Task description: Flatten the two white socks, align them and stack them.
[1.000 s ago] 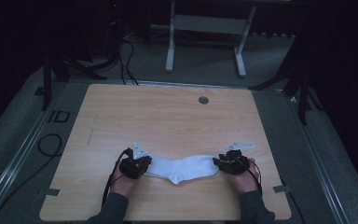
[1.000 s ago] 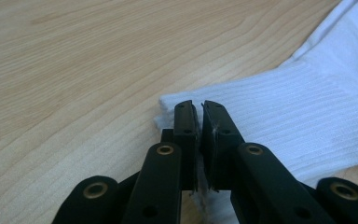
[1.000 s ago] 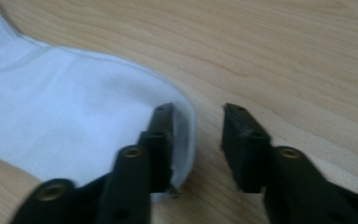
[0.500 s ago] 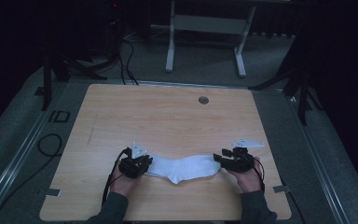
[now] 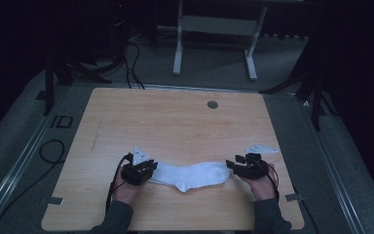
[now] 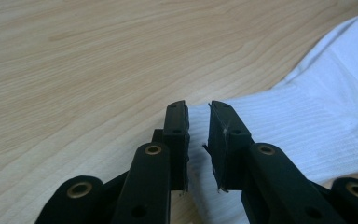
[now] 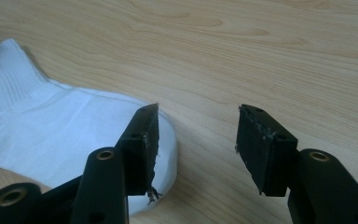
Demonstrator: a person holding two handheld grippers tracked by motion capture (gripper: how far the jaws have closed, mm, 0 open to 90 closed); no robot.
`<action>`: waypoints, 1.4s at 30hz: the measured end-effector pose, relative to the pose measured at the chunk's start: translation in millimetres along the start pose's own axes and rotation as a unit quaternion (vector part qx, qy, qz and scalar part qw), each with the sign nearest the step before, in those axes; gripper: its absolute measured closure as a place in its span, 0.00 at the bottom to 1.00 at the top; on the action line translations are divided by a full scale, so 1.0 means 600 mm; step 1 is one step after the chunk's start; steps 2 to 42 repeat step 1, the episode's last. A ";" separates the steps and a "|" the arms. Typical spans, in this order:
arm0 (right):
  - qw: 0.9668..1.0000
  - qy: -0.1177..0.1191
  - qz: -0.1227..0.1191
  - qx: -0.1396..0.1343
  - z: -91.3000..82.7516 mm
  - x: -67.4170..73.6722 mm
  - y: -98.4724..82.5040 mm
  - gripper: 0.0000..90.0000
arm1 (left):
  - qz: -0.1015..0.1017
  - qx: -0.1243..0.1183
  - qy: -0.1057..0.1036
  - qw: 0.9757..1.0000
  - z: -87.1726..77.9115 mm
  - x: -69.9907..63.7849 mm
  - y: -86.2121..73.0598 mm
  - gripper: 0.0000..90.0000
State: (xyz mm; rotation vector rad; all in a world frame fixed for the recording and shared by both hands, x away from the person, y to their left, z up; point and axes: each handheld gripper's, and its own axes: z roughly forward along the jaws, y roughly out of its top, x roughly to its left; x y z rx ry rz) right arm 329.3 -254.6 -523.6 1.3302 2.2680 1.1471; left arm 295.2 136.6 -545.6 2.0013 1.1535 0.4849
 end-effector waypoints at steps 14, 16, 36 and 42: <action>1.000 0.000 0.000 0.000 0.000 0.000 0.000 0.54 | -0.001 -0.001 0.002 1.000 -0.001 0.002 0.000 0.85; 1.000 0.000 0.000 0.000 0.000 0.000 0.000 0.54 | -0.001 -0.001 0.002 1.000 -0.001 0.002 0.000 0.85; 1.000 0.000 0.000 0.000 0.000 0.000 0.000 0.54 | -0.001 -0.001 0.002 1.000 -0.001 0.002 0.000 0.85; 1.000 0.000 0.000 0.000 0.000 0.000 0.000 0.54 | -0.001 -0.001 0.002 1.000 -0.001 0.002 0.000 0.85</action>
